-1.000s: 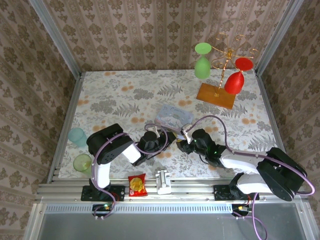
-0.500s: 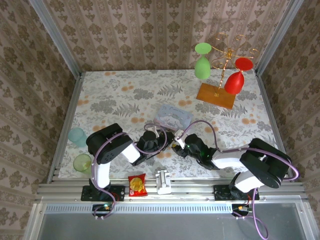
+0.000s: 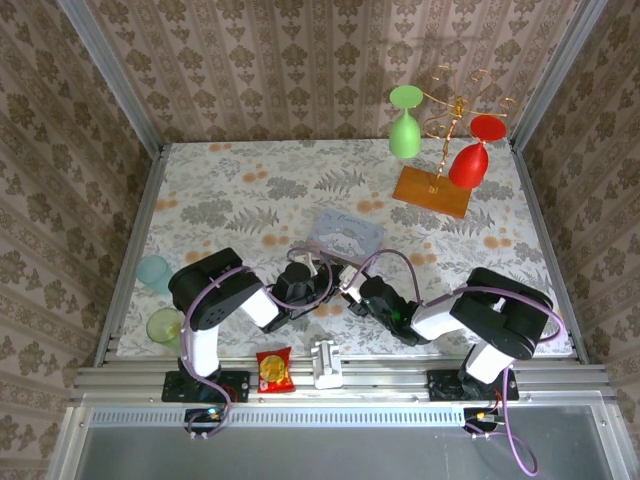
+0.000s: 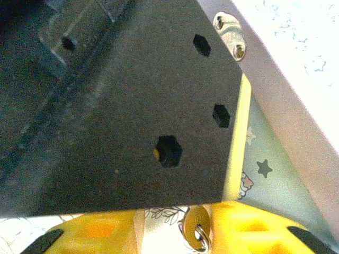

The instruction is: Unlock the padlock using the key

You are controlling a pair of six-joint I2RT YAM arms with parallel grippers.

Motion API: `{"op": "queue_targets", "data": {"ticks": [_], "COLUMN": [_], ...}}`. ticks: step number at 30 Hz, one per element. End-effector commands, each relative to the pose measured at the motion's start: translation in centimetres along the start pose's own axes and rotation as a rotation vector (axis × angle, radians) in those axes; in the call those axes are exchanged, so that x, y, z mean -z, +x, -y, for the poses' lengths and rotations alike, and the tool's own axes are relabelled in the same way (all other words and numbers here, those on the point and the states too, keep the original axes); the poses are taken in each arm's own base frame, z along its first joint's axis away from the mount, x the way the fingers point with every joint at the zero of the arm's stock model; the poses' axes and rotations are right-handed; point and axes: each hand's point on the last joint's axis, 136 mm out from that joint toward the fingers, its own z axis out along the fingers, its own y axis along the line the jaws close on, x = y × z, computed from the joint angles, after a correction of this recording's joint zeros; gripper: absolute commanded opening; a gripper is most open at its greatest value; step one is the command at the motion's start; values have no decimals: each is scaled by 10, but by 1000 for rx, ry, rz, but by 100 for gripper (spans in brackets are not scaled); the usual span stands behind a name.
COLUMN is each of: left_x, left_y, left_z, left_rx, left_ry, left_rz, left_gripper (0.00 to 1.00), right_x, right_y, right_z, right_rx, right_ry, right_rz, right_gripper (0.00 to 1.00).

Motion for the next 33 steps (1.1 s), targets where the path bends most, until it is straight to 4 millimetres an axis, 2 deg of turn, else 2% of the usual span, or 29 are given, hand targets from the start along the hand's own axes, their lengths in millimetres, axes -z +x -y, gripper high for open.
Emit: {"op": "queue_targets", "data": {"ticks": [1,9,19,22,25,26,30,32,33], "left_x": [0,2,5,8,10,10,12,17,21], "left_y": [8,11,5,2,-1,-1,-3,-6,-9], "left_z": [24,13,16,18,22,22,20,16,10], "left_rx": [-17,-25,-33,-37,-45,-44,-61,-76,-83], "left_ry": [88,61,68,71,81,80,75,62,42], "left_rz": [-34,-40,-22,-13,-4,-4,4,33,54], "left_gripper": [0,0,6,6,12,16,14,23,25], "right_x": [2,3,16,17,19,19,21,23,24], "right_y": [-14,-20,-20,-12,-10,-11,-15,-16,-17], "right_z": [5,-15,-34,-31,-26,-26,-26,-24,-23], "right_rx": [-3,-46,-302,-359,-420,-426,-474,-502,-514], "right_ry": [25,-142,-445,-458,-474,-482,-521,-529,-530], "right_rz": [49,63,60,44,60,59,60,65,70], "right_gripper": [31,20,16,14,14,14,14,14,14]}}
